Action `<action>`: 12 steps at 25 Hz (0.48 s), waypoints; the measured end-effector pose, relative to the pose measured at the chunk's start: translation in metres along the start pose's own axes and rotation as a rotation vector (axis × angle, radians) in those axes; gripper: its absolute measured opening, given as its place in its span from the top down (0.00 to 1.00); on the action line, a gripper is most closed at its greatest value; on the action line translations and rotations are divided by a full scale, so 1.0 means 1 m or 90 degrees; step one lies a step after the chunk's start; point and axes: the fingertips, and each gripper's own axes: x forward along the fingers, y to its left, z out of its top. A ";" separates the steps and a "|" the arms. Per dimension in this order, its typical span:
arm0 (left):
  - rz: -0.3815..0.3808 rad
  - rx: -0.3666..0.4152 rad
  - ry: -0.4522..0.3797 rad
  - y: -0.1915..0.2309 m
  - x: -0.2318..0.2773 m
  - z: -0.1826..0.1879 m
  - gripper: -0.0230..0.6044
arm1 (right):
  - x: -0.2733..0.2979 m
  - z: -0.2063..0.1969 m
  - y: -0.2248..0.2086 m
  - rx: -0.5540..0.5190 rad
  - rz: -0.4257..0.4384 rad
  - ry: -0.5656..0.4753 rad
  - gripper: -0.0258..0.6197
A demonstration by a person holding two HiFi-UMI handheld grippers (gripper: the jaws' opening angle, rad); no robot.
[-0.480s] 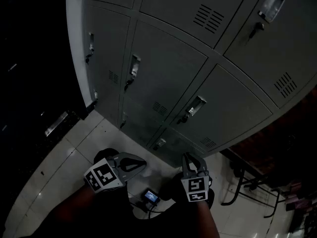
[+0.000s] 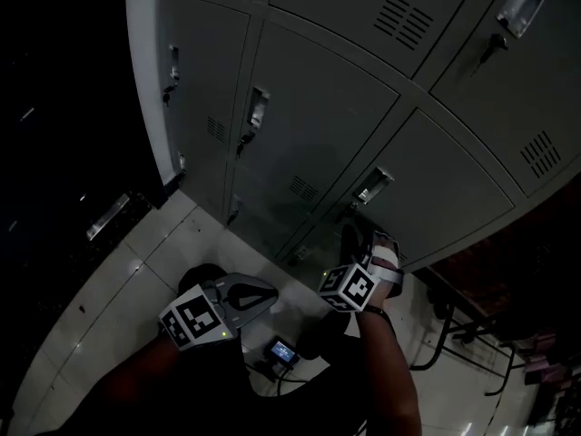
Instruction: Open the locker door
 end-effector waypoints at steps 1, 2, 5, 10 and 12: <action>0.000 0.000 0.000 0.000 0.000 0.000 0.95 | 0.007 0.004 -0.001 -0.033 -0.007 0.005 0.76; 0.000 0.000 0.001 0.000 0.000 0.000 0.95 | 0.013 0.006 0.000 -0.066 -0.013 0.013 0.76; -0.001 -0.002 0.000 0.000 0.000 0.000 0.95 | 0.020 0.008 -0.006 -0.123 -0.042 0.038 0.86; 0.000 -0.003 0.001 0.001 -0.002 -0.002 0.95 | 0.005 0.016 0.003 -0.096 -0.043 0.008 0.90; 0.002 -0.001 0.003 0.001 -0.002 -0.002 0.95 | -0.009 0.018 0.009 -0.090 -0.034 -0.008 0.90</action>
